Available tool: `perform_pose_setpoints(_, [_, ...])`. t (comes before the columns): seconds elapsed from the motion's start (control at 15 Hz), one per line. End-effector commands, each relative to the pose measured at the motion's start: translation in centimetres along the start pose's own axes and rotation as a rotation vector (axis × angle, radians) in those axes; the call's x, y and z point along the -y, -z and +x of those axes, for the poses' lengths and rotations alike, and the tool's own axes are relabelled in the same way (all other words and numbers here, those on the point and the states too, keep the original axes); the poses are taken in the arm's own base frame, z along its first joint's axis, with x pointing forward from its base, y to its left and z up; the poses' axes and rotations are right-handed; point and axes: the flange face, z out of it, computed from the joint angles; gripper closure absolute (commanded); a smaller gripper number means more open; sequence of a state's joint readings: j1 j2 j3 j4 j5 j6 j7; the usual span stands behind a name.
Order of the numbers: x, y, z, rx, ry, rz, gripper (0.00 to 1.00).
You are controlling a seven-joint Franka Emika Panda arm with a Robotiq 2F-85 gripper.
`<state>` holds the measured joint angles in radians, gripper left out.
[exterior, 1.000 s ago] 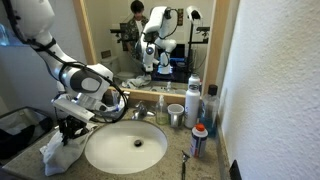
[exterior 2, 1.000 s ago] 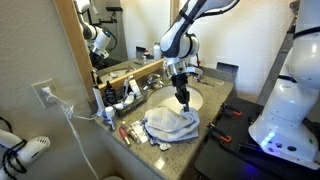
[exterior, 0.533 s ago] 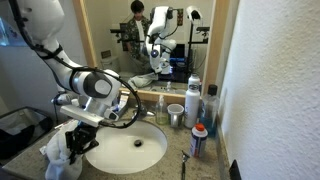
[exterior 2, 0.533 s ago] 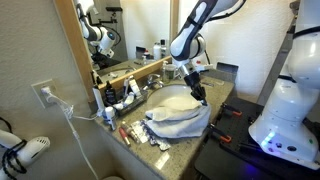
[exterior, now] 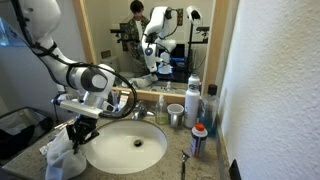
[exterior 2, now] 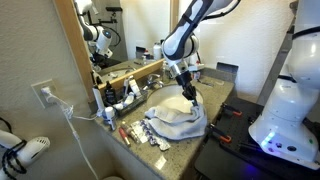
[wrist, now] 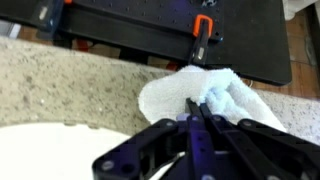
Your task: Unhang the towel from the wall and use it to wipe the countertop, hang the towel back on the wall
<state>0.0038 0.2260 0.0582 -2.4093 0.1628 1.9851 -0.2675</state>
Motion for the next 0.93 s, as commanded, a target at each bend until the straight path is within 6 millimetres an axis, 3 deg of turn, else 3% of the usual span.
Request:
perform_pose_setpoints(0.0, [3.9,1.4,4.0,-0.139,0.110,-0.033,0.99])
perform_pose_setpoints(0.2, [6.8,1.9,6.9,-0.277,0.190,-0.042,0.99])
perform_pose_setpoints(0.47, [8.6,1.9,9.6,-0.387,0.265,-0.014,0.99])
perform_pose_setpoints(0.67, [8.7,1.9,9.3,-0.313,0.293,0.070,0.99])
perform_pose_setpoints(0.87, [7.4,1.6,8.0,-0.197,0.246,0.118,0.99])
